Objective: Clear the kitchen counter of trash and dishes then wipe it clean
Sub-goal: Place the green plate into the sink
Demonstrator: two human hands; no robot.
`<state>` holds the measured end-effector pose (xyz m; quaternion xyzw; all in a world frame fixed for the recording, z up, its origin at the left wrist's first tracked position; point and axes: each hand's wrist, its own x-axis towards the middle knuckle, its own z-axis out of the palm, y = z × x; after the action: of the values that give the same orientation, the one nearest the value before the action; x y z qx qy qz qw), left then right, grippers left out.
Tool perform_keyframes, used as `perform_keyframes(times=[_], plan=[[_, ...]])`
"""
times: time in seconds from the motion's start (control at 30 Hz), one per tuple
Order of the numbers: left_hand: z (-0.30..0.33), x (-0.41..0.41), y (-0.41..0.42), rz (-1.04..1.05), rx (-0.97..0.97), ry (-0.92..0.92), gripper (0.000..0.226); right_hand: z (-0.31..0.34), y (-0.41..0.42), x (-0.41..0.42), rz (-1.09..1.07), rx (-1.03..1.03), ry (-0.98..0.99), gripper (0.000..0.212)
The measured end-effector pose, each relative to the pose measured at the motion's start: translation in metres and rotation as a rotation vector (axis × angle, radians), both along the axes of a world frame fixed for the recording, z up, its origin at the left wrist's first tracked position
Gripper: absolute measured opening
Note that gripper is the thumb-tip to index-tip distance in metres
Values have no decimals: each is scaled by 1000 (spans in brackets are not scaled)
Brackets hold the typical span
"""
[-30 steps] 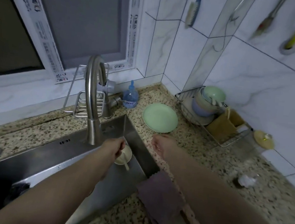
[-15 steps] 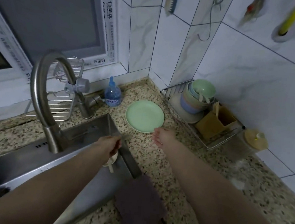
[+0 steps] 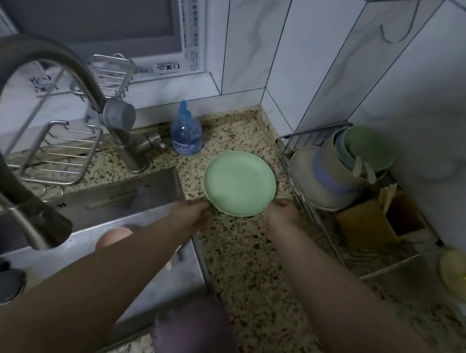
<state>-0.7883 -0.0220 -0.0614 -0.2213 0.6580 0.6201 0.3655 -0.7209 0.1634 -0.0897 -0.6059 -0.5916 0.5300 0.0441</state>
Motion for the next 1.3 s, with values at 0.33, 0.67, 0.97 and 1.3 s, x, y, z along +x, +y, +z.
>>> perform_keyframes(times=[0.33,0.67,0.97,1.3], plan=[[-15,-25,19,-16,-101,47,23,-6,13,-14,170,125,-53,29],[-25,-28,20,-117,-201,89,14,-14,14,-15,206,93,-44,27],[-2,-19,3,-147,-244,173,7,5,0,-11,220,80,53,23],[-22,-17,-76,-16,-309,242,35,16,-57,-24,479,127,109,29]])
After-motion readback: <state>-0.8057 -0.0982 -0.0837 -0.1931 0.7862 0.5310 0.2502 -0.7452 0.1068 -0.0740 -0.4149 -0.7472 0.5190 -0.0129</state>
